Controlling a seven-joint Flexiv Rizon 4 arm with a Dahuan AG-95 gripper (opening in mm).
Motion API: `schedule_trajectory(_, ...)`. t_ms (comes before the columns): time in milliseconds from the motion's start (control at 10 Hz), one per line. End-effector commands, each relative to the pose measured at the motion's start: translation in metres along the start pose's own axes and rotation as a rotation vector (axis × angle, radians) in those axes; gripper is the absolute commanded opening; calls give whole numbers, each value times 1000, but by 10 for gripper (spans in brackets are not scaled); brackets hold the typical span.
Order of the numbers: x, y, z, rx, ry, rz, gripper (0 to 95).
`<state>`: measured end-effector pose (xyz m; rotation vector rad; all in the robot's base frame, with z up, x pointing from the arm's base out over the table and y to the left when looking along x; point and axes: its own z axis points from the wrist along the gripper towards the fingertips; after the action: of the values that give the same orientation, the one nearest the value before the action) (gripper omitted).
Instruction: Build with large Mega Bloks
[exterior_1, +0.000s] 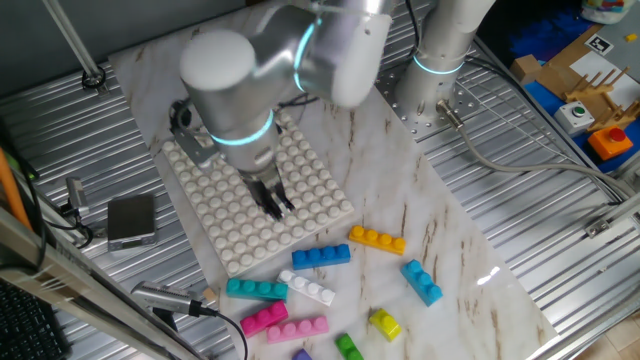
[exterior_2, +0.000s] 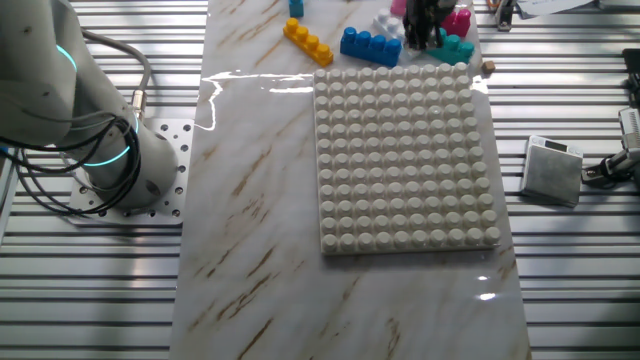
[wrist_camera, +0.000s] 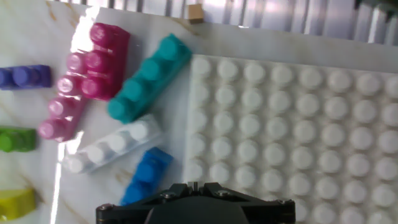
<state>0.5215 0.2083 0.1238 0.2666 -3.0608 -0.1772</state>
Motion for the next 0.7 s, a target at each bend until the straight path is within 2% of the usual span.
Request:
schedule_trajectory(100, 0, 7, 3, -1, -1, -9, 0)
schedule_trajectory(400, 2, 8, 4, -7, -21, -30, 0)
schedule_trajectory(700, 2, 8, 4, -10, -8, -41, 0)
